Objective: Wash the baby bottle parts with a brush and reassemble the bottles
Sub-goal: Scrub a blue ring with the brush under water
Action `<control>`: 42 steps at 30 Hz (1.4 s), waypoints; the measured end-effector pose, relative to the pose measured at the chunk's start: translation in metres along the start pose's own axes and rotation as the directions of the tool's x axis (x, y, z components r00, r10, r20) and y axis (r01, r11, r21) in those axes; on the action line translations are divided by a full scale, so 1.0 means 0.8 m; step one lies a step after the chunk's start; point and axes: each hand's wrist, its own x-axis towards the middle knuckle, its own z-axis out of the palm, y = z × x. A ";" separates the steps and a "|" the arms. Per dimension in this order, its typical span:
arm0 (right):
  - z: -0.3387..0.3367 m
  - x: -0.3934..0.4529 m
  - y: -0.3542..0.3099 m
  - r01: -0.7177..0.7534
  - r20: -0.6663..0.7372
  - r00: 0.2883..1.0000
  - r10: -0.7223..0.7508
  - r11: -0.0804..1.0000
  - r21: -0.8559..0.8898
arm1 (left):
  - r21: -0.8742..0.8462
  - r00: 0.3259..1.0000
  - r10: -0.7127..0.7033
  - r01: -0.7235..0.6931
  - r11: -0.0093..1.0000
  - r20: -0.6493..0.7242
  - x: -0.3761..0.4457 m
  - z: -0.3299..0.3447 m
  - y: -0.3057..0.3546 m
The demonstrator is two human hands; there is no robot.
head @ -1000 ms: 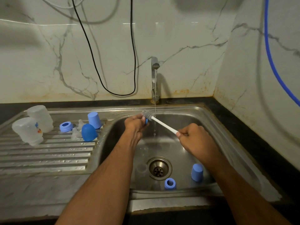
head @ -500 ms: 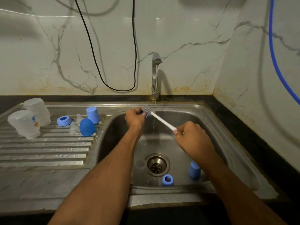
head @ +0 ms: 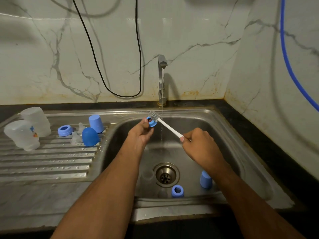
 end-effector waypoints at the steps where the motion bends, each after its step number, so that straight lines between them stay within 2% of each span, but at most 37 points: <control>1: 0.001 0.000 -0.001 0.002 0.000 1.000 -0.002 1.000 -0.004 | -0.013 0.999 -0.034 0.034 0.999 0.024 -0.001 0.001 -0.001; 5: 0.005 0.000 -0.002 -0.021 -0.019 1.000 0.021 1.000 -0.003 | -0.097 0.994 -0.102 0.107 0.990 0.049 -0.001 0.003 0.000; 10: 0.005 0.009 -0.011 -0.043 -0.012 0.999 0.044 0.998 0.047 | 0.053 0.989 -0.114 0.109 0.993 0.093 -0.015 0.009 -0.005; 16: 0.000 0.000 0.002 -0.051 0.040 0.998 0.048 0.996 0.072 | 0.068 0.999 -0.034 0.031 0.997 0.036 -0.011 0.005 0.008; 20: -0.005 0.009 0.000 -0.083 0.024 0.996 0.082 0.994 0.070 | 0.265 0.997 0.007 -0.026 0.964 0.072 -0.020 0.011 -0.001; 22: -0.003 0.012 -0.003 -0.072 0.021 0.997 0.070 0.994 0.087 | 0.288 0.998 0.030 -0.046 0.957 0.058 -0.017 0.012 -0.004; 27: -0.005 0.001 -0.002 -0.042 0.075 0.997 0.035 0.995 0.093 | 0.179 0.996 0.070 -0.060 0.982 -0.048 -0.003 0.000 0.011; 33: -0.009 0.000 -0.007 -0.050 0.052 0.998 0.045 0.993 0.111 | -0.101 1.000 0.001 -0.001 0.995 0.001 -0.006 -0.003 0.009; 39: -0.004 0.001 -0.005 -0.046 0.064 0.997 0.042 0.997 0.057 | -0.176 1.000 -0.003 0.002 0.984 -0.007 0.000 -0.003 0.008; 42: 0.000 0.001 -0.005 -0.046 0.066 0.997 0.043 0.998 0.052 | -0.066 1.000 0.011 -0.010 0.998 0.011 -0.002 0.001 0.011</control>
